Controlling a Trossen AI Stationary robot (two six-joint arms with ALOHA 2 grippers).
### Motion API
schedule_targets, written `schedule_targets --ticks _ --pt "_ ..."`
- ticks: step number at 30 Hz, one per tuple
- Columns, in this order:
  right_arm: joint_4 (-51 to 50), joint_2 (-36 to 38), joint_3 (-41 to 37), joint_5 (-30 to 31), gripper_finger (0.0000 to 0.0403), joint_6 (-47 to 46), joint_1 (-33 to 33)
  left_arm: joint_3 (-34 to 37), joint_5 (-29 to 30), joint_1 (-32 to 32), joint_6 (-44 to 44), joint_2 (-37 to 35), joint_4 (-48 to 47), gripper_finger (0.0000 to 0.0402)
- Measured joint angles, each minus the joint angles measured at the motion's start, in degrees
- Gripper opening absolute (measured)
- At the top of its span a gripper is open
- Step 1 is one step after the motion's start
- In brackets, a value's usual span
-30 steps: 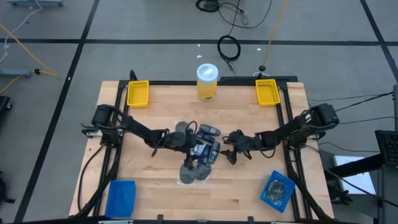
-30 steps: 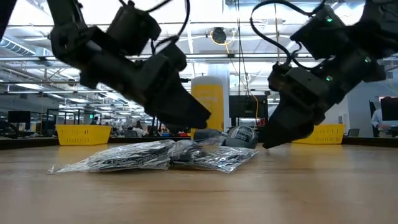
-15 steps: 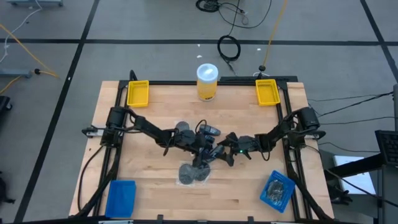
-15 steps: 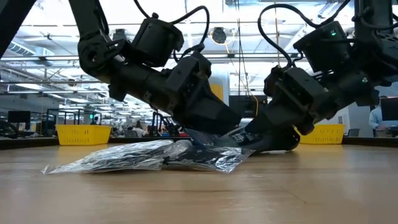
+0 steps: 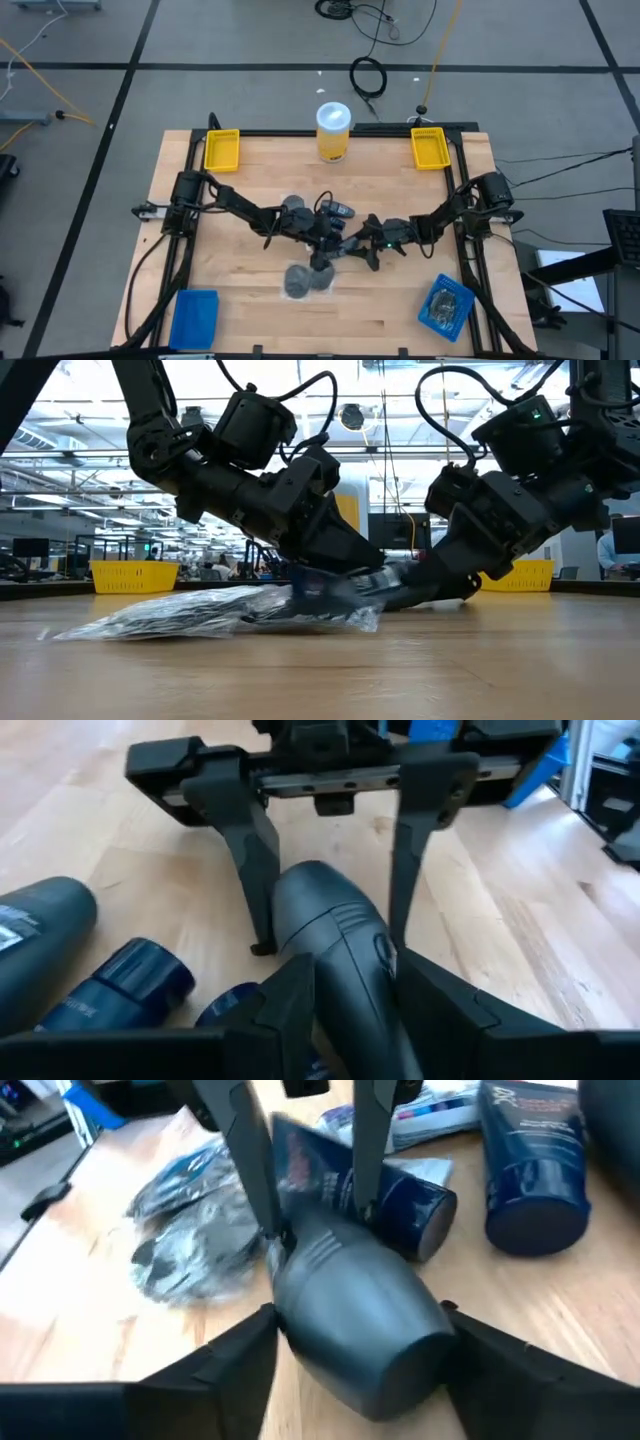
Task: Pick & Place Travel size toiletries
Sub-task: Put the gray deodorant into the left yellow bin
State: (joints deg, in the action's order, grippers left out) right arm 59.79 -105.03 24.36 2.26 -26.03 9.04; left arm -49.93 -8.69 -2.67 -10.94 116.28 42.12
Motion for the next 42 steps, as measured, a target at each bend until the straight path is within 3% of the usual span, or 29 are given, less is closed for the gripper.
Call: schedule_targets --ticks 6,10,14,19,24,37,42 --pt "0.9 0.0 0.0 0.5 0.0192 6.8 0.0 0.1 -3.7 3.0 3.4 -5.6 -6.2 0.0191" --pt "2.5 0.0 0.0 0.6 0.0189 10.4 0.1 0.1 -6.0 4.6 6.8 -9.1 -12.3 0.026" --pt "2.6 0.8 0.0 3.1 0.019 13.9 0.1 0.1 -6.7 3.8 8.3 -9.5 -12.5 0.0322" --pt "2.0 3.4 0.0 7.7 0.0187 18.1 0.1 0.1 -4.5 1.7 8.1 -8.4 -13.3 0.0351" --pt "2.5 4.7 0.4 9.1 0.0191 21.3 0.0 0.1 3.5 0.6 7.0 -8.5 -12.1 0.0322" --pt "3.3 4.6 0.4 9.8 0.0198 22.3 0.1 0.0 3.6 1.5 6.7 -8.6 -10.9 0.0164" --pt "4.1 4.5 0.3 9.7 0.02 22.4 0.1 0.0 3.5 1.5 7.4 -8.6 -11.2 0.0155"
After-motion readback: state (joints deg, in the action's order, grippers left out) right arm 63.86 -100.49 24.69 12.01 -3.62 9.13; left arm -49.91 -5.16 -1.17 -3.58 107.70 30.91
